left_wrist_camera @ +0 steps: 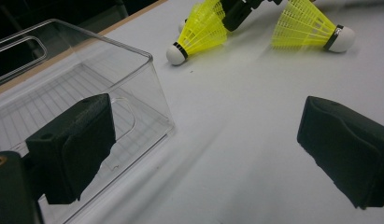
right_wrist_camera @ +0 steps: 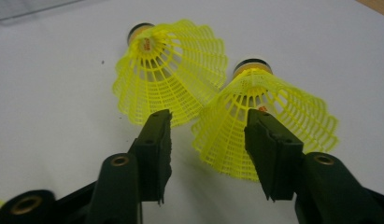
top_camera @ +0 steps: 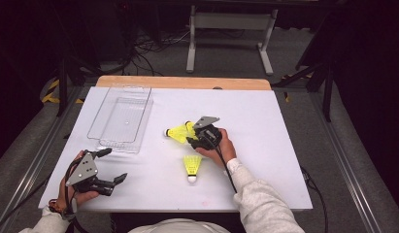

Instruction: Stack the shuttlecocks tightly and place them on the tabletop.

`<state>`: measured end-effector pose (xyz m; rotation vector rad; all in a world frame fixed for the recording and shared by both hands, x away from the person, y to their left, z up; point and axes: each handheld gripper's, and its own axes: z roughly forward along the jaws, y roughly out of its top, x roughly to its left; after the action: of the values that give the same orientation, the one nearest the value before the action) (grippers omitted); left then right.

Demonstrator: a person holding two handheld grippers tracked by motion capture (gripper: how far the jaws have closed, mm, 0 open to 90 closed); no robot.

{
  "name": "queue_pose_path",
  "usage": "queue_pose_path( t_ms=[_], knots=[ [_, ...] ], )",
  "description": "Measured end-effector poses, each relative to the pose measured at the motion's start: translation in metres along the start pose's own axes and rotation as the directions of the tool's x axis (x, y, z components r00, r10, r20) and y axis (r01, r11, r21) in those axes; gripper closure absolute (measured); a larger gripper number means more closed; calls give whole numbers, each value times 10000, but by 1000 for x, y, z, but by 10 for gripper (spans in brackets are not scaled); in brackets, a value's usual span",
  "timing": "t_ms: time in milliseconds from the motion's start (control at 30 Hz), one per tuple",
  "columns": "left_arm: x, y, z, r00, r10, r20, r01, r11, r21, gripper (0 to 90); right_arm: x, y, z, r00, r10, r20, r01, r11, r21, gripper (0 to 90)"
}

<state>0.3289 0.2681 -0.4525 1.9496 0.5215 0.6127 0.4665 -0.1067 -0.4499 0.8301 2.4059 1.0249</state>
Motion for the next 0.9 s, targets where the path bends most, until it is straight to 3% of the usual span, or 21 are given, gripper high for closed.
queue_pose_path(
  t_ms=[367,433,700,900],
  knots=[
    [0,0,3,10000,-24,83,23,9999,111,54,2,3,9,9980,-261,577,247,9994,236,806],
    [0,0,3,9999,6,111,-8,9999,132,54,1,3,8,9951,-289,950,268,9994,234,875],
    [0,0,4,9999,7,112,-9,9999,163,54,-12,-1,-2,9869,280,1590,-262,9996,-135,900],
    [0,0,2,10000,3,81,-4,9999,117,54,-18,-2,-13,9893,285,1433,-226,9988,-426,900]
  ],
)
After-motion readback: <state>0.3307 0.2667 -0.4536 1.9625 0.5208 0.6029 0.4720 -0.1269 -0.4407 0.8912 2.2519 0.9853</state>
